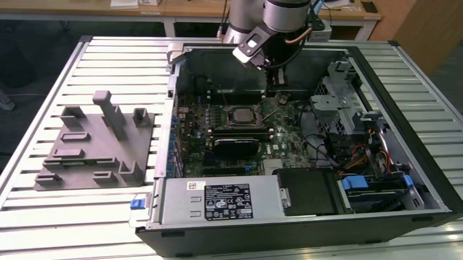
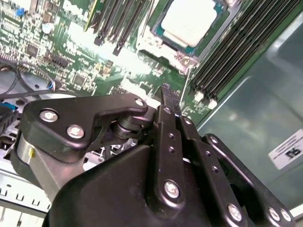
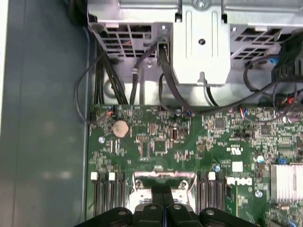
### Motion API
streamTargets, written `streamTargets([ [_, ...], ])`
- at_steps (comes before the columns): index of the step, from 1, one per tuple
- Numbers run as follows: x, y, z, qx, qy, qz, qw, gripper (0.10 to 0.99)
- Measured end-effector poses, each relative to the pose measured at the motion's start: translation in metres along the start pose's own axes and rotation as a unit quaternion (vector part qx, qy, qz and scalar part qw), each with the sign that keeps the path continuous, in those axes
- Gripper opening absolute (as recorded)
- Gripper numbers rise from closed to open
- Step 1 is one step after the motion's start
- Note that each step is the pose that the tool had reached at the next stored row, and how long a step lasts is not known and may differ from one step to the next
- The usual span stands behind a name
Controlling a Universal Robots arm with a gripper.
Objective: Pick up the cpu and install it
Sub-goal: 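Close the cpu cover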
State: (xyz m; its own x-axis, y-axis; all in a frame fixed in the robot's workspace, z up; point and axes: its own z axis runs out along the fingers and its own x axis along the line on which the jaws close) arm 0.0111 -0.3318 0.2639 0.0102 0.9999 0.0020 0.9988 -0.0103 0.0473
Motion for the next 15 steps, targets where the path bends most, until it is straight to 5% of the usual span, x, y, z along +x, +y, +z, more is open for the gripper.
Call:
streamTargets([
  [15, 0.0007, 0.0269, 0.0013, 0.0, 0.0001, 0.0, 1.0, 0.106],
])
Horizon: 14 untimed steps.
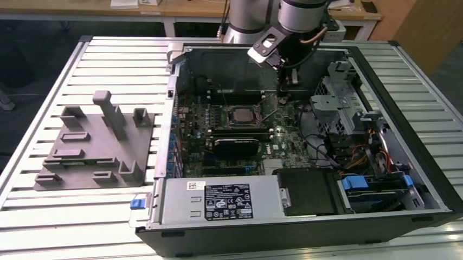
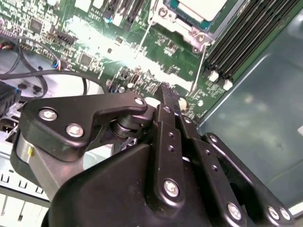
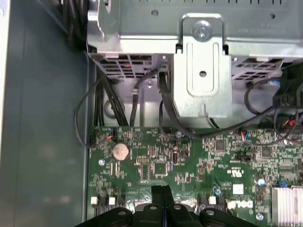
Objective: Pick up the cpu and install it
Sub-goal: 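Close the cpu cover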
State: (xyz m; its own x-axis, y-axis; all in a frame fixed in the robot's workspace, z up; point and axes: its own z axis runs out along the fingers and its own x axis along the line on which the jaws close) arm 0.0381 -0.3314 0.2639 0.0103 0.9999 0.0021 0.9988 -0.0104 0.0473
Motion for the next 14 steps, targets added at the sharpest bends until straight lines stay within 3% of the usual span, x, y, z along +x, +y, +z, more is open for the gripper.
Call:
streamTargets([
  [5, 0.0, 0.0054, 0.003, 0.0, -0.0001, 0.0, 1.0, 0.106],
  [14, 0.0001, 0.009, 0.0187, 0.0, -0.0001, 0.0, 1.0, 0.106],
])
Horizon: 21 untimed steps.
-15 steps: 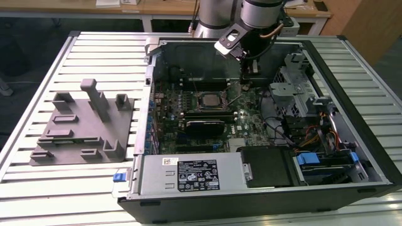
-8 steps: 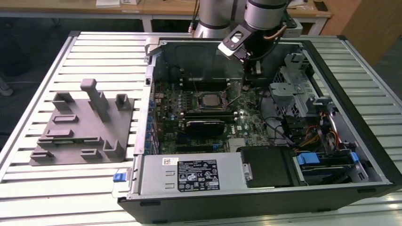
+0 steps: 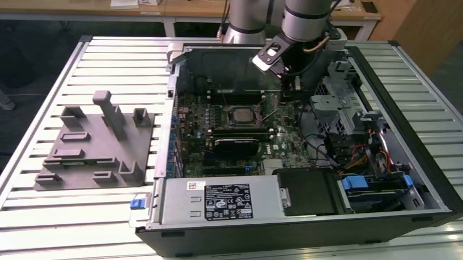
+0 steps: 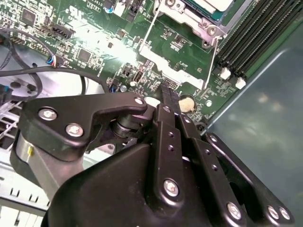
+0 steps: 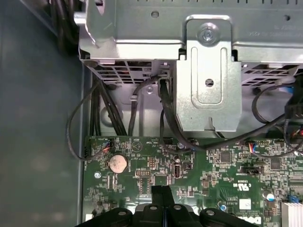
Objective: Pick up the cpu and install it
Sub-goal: 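Close the cpu cover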
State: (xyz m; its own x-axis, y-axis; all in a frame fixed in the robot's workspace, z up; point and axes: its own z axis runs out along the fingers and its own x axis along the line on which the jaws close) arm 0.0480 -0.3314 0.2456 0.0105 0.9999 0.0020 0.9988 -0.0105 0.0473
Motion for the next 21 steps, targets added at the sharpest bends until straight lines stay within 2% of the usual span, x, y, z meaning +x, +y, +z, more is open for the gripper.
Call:
streamTargets([
  [5, 0.0, -0.0002, 0.0072, 0.0, -0.0001, 0.001, 1.0, 0.106],
  [13, -0.0001, -0.0038, 0.0094, 0.0, -0.0001, 0.001, 1.0, 0.106],
  [17, -0.0002, -0.0126, 0.0092, 0.0, 0.0, 0.001, 1.0, 0.106],
  [21, -0.0003, -0.0277, 0.0084, 0.0001, -0.0001, 0.001, 1.0, 0.106],
])
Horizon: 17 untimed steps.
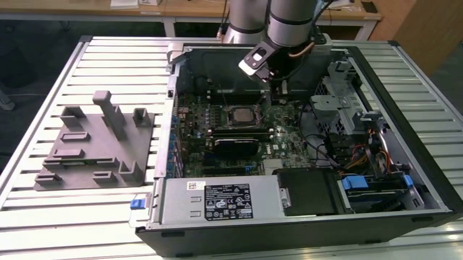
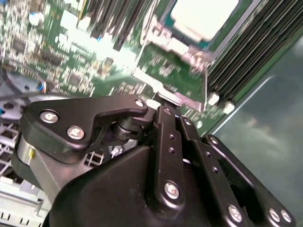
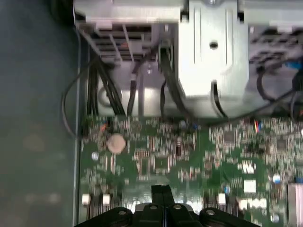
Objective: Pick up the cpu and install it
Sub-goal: 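Close the cpu cover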
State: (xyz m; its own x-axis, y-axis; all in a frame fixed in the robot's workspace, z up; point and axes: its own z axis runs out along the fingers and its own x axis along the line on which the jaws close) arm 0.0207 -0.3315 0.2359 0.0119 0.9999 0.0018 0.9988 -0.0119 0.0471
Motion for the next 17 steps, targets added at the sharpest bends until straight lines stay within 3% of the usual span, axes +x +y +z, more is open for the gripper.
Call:
streamTargets([
  [8, -0.0003, -0.0304, -0.0014, 0.0, 0.0, 0.0, 1.0, 0.106],
  [17, -0.0005, -0.0469, -0.0008, -0.0001, 0.0002, 0.0, 1.0, 0.106],
])
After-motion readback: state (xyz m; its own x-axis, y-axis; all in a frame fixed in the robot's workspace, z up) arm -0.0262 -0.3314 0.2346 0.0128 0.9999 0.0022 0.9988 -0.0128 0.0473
